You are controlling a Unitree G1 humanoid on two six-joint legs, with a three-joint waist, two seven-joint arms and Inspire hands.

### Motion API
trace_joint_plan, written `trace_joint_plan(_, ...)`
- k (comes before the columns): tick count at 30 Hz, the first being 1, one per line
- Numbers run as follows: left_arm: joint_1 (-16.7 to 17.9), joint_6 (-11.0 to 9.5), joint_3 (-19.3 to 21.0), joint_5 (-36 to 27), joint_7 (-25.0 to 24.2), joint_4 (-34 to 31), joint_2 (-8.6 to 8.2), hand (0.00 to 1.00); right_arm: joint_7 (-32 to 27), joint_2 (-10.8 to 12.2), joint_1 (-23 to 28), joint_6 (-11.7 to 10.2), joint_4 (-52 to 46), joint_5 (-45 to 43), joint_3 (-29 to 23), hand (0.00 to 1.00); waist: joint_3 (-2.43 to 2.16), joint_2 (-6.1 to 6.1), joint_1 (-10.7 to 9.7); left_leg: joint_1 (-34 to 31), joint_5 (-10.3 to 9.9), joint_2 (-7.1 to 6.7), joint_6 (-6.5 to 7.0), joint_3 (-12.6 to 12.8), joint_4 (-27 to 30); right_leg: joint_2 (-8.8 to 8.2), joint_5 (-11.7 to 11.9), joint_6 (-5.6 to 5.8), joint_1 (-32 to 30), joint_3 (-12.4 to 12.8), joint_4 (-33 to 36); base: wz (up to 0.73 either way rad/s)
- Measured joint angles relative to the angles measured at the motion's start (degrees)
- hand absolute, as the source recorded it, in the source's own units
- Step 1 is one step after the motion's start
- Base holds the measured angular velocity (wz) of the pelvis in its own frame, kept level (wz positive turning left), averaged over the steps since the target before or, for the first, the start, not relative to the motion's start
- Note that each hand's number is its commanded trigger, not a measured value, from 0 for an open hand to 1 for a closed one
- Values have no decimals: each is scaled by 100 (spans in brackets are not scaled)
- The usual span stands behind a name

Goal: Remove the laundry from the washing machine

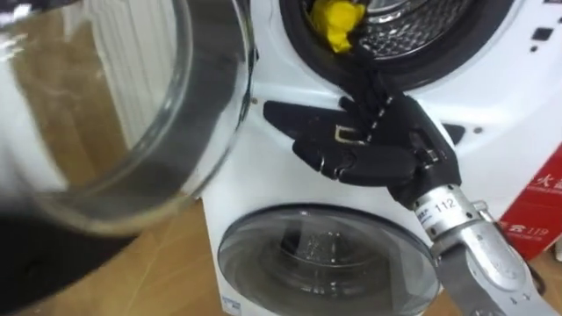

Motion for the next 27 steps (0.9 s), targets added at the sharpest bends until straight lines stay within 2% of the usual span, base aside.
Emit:
trace_joint_plan(2, -40, -21, -9, -6, 25, -6, 33, 0, -60, -17, 64, -162, 123, -44, -42, 0, 17, 59, -160, 194, -71, -6, 50, -40, -92, 20, 244, 1, -75, 76, 247, -13)
trace_joint_plan(3, -99, -25, -30, -3, 39, -6, 68, 0, -90, -36, 73, -216, 255, -48, -115, 0, 23, 110, -195, 290, -81, 26, 59, -57, -197, 58, 256, 8, -101, 89, 252, -22)
trace_joint_plan(4, -152, -34, -41, -16, 40, -6, 86, 0, -98, -54, 71, -218, 258, -60, -144, 0, 15, 105, -191, 299, -82, 53, 60, -56, -231, 104, 176, -6, -144, 104, 193, -19)
trace_joint_plan(6, -322, -113, -47, -76, 40, -1, 109, 0, -126, -94, 63, -194, 222, -77, -216, 0, 27, 136, -169, 343, -77, 162, 59, -46, -333, 359, -120, -61, -501, 245, -155, -9)
trace_joint_plan(7, -329, -138, -48, -73, 40, -3, 103, 0, -128, -94, 69, -166, 222, -75, -217, 0, 21, 153, -177, 379, -78, 191, 56, -41, -359, 433, -133, -76, -574, 291, -341, 0)
trace_joint_plan(8, -329, -158, -60, -74, 41, -3, 78, 0, -131, -104, 69, -93, 219, -81, -225, 0, 19, 181, -186, 480, -80, 222, 48, -40, -418, 532, -88, -127, -667, 324, -828, 7)
trace_joint_plan(9, -296, -166, -88, -73, 41, 2, 62, 0, -147, -114, 69, -35, 215, -79, -223, 0, 21, 190, -186, 581, -90, 219, 29, -31, -490, 583, 201, -189, -683, 376, -1401, 11)
trace_joint_plan(10, -267, -160, -98, -64, 41, -3, 55, 0, -143, -119, 71, -10, 215, -73, -220, 0, 26, 198, -189, 644, -101, 211, 12, -39, -520, 602, 583, -217, -701, 398, -1519, 3)
trace_joint_plan(11, -107, -153, -97, -60, 42, -9, 11, 0, -121, -122, 97, 62, 221, -71, -182, 0, -65, 271, -162, 769, -105, 251, -32, -61, -641, 670, 693, -298, -601, 379, -1679, -11)
trace_joint_plan(12, -2, -131, -88, -52, 43, -7, -6, 0, -57, -123, 96, 73, 217, -45, -142, 0, -101, 360, -151, 845, -90, 325, -77, -55, -724, 794, 824, -341, -417, 330, -1909, -17)
trace_joint_plan(14, 160, -111, 17, -53, 45, -8, 5, 0, 12, -124, 95, 67, 214, 71, -114, 0, -95, 411, -142, 925, -52, 413, -138, -43, -833, 874, 949, -397, -252, 310, -2201, -9)
trace_joint_plan(17, 351, -72, 21, 76, 70, 0, 21, 0, 51, -140, 63, 123, 215, 126, -20, 0, -97, 352, -109, 1021, -2, 499, -228, 11, -979, 978, 997, -454, -205, 308, -2282, -8)
trace_joint_plan(20, 374, 2, 20, 260, 70, 90, 18, 0, 196, -144, 37, 172, 214, 186, -16, 0, -67, 274, 3, 1036, -11, 586, -317, 39, -999, 1075, 1063, -556, -133, 312, -2432, -11)
trace_joint_plan(22, 379, 20, 20, 266, 69, 114, 7, 0, 228, -205, 36, 241, 172, 190, -16, 0, -81, 220, -27, 1033, -11, 616, -354, 15, -1000, 1089, 1071, -578, -93, 300, -2480, 3)
trace_joint_plan(24, 375, 24, 20, 265, 69, 105, -46, 0, 229, -388, 36, 452, -38, 239, -17, 0, -87, 205, -62, 1025, -5, 626, -375, -50, -1002, 1147, 1075, -596, -52, 278, -2562, 12)
trace_joint_plan(27, 379, 23, 21, 264, 67, 100, -121, 0, 275, -561, 36, 655, -333, 325, -18, 0, -90, 202, -107, 1019, -1, 629, -384, -49, -999, 1157, 1070, -603, -88, 268, -2579, 2)
